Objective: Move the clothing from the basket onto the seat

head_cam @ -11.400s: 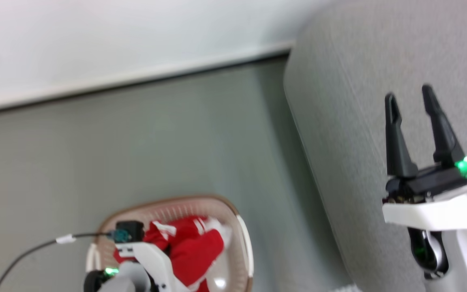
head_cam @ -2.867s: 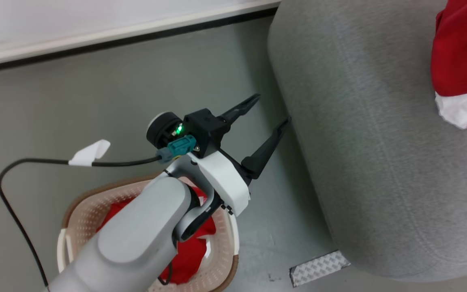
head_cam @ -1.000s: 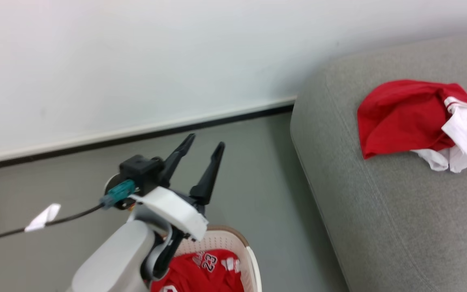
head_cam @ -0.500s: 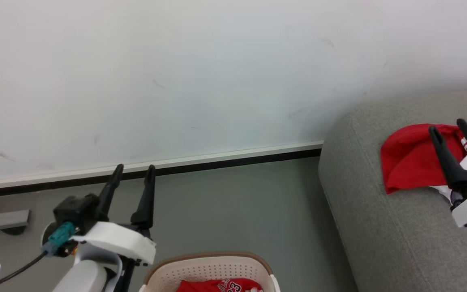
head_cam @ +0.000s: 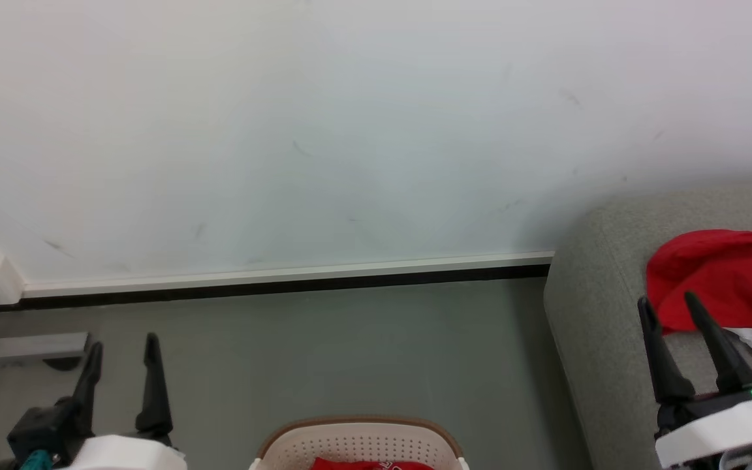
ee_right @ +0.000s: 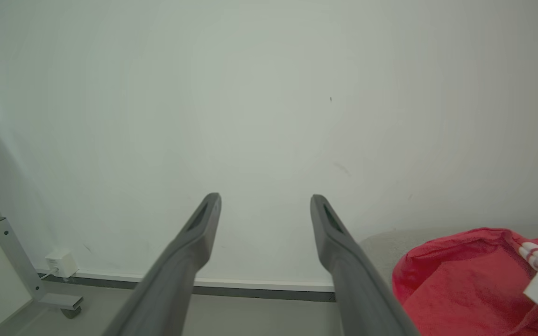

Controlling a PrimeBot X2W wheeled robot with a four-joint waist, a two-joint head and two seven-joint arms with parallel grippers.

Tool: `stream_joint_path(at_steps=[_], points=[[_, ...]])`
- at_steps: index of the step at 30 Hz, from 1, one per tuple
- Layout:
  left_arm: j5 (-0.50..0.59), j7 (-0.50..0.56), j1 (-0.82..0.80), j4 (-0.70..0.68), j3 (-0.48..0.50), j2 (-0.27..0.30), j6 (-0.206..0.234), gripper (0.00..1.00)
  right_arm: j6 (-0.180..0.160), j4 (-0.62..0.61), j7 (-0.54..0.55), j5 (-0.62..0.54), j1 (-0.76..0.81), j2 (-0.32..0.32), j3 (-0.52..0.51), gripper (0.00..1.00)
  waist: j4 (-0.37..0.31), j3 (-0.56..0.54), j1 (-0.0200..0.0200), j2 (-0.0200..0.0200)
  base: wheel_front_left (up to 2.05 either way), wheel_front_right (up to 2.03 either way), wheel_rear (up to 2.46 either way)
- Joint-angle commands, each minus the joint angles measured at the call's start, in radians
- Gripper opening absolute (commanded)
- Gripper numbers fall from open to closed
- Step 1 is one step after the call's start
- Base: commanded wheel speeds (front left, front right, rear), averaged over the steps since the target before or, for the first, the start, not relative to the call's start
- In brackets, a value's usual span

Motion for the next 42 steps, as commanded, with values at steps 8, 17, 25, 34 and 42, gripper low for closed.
stream_joint_path(at_steps=[8, 17, 25, 34, 42], points=[[0.118, 0.000, 0.127, -0.027, 0.128, -0.093, -0.031, 1.00, -0.002, -0.027, -0.003, -0.182, 0.162, 0.113, -0.098, 1.00, 0.049, -0.007, 0.0001, 0.0000, 0.00, 0.00, 0.00], [0.215, 0.000, 0.140, 0.020, 0.189, -0.174, -0.097, 1.00, -0.002, 0.019, -0.003, -0.191, 0.159, 0.116, -0.045, 1.00, 0.053, -0.006, 0.0001, 0.0000, 0.00, 0.00, 0.00], [0.248, 0.000, 0.131, 0.034, 0.246, -0.209, -0.144, 1.00, -0.002, 0.020, -0.003, -0.183, 0.143, 0.108, -0.041, 1.00, 0.032, -0.001, 0.0001, 0.0000, 0.00, 0.00, 0.00], [0.287, 0.000, 0.112, 0.048, 0.271, -0.234, -0.188, 1.00, -0.002, 0.014, -0.003, -0.177, 0.127, 0.108, -0.031, 1.00, 0.023, 0.012, 0.0001, 0.0000, 0.00, 0.00, 0.00], [0.301, 0.000, 0.070, 0.078, 0.267, -0.249, -0.228, 1.00, -0.002, -0.017, -0.003, -0.177, 0.100, 0.096, -0.029, 1.00, -0.001, 0.057, 0.0001, 0.0000, 0.00, 0.00, 0.00]])
